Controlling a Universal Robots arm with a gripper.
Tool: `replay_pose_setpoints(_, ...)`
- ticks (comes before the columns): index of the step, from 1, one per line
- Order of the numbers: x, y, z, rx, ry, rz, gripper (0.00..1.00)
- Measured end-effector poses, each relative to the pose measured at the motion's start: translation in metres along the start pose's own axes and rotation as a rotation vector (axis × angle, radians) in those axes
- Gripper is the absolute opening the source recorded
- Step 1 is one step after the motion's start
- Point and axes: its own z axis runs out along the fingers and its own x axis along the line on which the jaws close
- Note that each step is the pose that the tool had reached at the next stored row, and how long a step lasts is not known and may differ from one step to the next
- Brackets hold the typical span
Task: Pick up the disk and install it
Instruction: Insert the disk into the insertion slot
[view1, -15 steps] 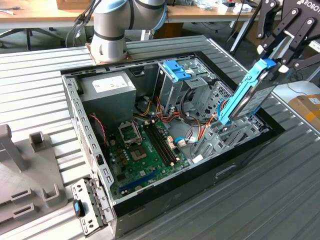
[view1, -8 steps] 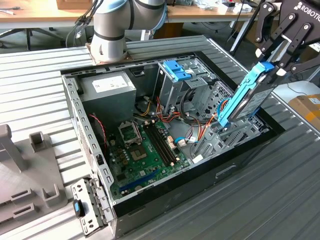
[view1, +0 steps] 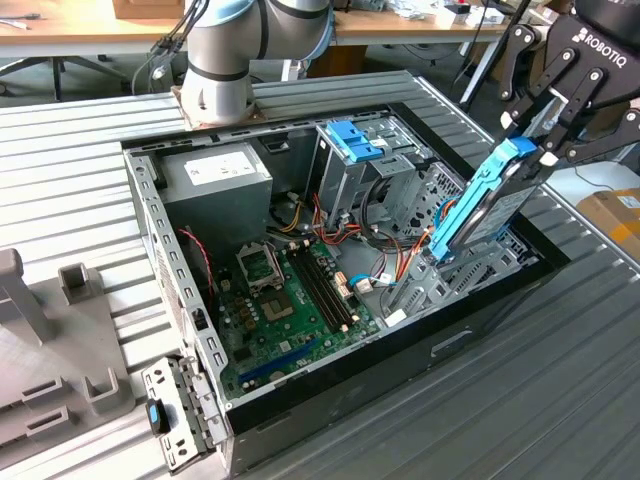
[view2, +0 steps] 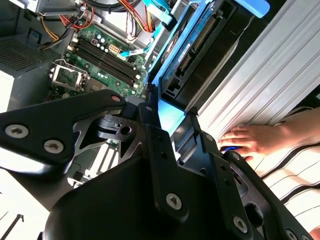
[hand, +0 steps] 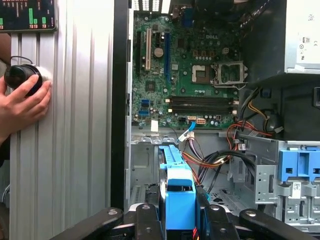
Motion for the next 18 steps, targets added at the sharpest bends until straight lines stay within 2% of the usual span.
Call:
replay_pose_setpoints(1, -0.0001, 0.0, 0.0003, 0.0001, -0.0043, 0.0, 0.36)
replay_pose_setpoints(8, 0.0003, -0.0001, 0.0079, 0.0001, -0.0043, 0.0, 0.36)
replay_pose_setpoints(18, 0.0002, -0.0006, 0.012, -0.0004, -0.0041, -0.009, 0.36)
